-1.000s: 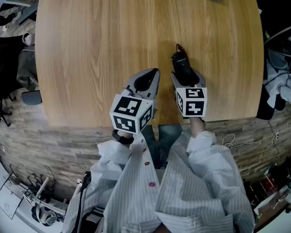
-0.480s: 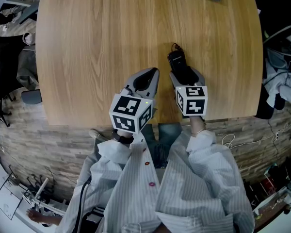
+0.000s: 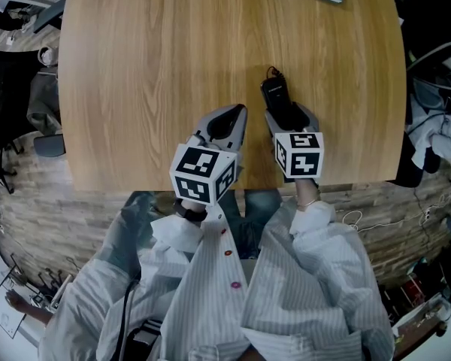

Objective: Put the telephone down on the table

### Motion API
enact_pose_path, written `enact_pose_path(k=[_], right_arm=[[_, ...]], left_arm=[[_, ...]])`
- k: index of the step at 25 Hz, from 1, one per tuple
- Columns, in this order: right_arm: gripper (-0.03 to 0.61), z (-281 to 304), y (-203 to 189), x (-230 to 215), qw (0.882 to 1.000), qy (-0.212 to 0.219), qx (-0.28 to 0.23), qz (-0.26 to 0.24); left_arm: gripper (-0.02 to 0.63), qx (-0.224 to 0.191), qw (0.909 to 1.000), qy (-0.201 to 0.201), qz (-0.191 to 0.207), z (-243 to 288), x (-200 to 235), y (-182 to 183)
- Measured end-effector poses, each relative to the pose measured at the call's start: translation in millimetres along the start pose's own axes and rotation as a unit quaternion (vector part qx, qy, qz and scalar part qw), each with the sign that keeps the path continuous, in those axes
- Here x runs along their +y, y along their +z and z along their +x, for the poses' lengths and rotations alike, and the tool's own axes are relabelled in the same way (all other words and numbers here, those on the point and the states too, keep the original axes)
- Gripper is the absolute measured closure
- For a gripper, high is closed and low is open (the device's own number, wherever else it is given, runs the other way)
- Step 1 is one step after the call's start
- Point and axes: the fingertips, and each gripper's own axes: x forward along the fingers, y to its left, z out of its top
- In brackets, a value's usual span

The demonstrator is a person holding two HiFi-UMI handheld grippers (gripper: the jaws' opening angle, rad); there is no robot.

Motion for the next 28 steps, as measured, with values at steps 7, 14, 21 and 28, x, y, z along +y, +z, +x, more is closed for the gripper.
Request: enact_pose_path(k=[7, 14, 21, 28], right_arm=[[0.285, -17.0, 11.2, 0.6, 1.0, 0.002, -0.016, 0.0], [0.287, -40.3, 31.1, 2.3, 0.999, 0.023, -0.045, 0.021], [0.287, -69.4, 61.6, 12.7, 0.993, 0.066, -0.092, 0.044], [0.367, -103.4, 94.6, 30.0, 0.985, 0.093, -0.143, 0.027]], left_arm=[[0.606, -0.011, 0.9999, 0.001, 0.007, -8.1, -9.2, 13.0], [0.606, -0.027, 0.9994, -0.001, 0.021, -14.3, -24.5, 31.9], [0.606, -0.052, 0.998, 0.006, 0.035, -23.7, -36.2, 54.5], [0.606, -0.077, 0.9959, 0.015, 0.046, -36.9, -46.5, 73.3]])
